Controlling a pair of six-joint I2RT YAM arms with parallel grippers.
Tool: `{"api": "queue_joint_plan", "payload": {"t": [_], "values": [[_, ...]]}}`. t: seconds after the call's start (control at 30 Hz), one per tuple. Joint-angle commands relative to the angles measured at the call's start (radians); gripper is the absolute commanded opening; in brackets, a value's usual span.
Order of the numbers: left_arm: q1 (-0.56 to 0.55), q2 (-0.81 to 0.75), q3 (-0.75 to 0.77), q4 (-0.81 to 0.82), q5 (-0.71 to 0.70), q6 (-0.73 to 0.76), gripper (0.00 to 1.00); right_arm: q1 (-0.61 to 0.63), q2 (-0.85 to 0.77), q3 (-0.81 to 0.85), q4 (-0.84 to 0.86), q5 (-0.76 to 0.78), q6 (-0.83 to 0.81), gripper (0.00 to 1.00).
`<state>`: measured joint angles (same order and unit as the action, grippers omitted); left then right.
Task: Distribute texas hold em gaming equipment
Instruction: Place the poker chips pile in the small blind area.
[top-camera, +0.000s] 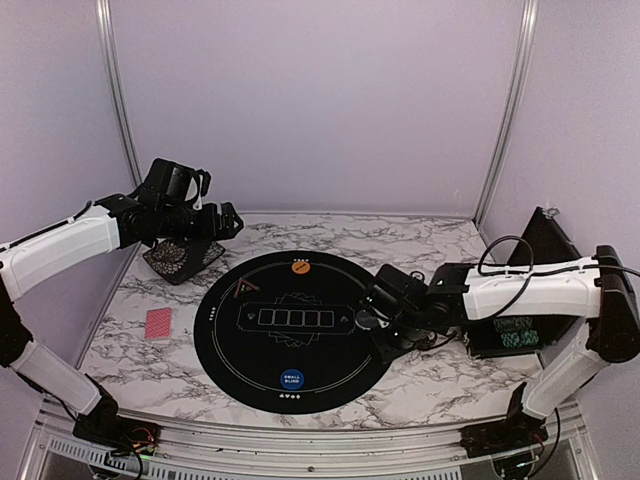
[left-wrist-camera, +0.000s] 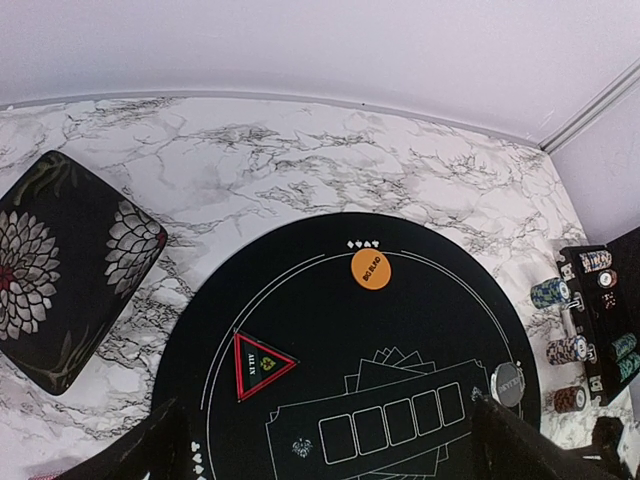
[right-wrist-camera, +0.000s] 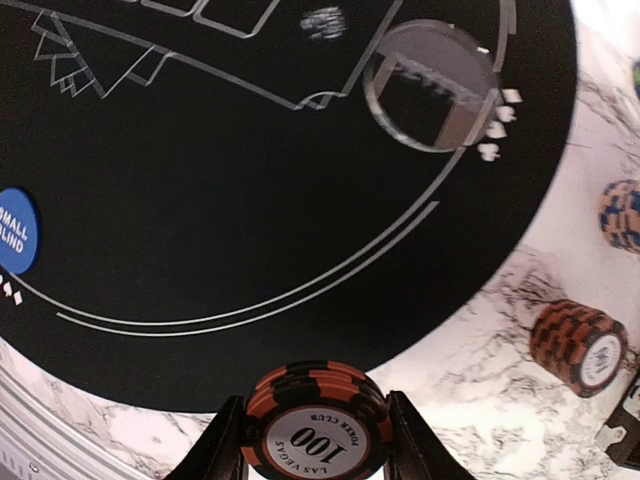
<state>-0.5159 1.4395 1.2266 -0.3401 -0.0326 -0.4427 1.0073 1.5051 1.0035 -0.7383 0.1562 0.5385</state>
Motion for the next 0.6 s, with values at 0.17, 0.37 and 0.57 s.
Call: {"api": "queue_joint_plan", "payload": {"t": [0.17, 0.37, 0.57], "values": [[0.005, -0.030, -0.029, 0.019, 0.007, 0.001, 0.99, 0.177, 0.138, 0.096, 0.080, -0.007, -0.017, 0.35], [0.005, -0.037, -0.037, 0.018, 0.005, 0.001, 0.99, 0.250, 0.224, 0.149, 0.116, -0.009, -0.042, 0.35], [0.005, -0.052, -0.044, 0.019, 0.001, 0.002, 0.99, 0.286, 0.290, 0.181, 0.164, -0.044, -0.070, 0.35]]}}
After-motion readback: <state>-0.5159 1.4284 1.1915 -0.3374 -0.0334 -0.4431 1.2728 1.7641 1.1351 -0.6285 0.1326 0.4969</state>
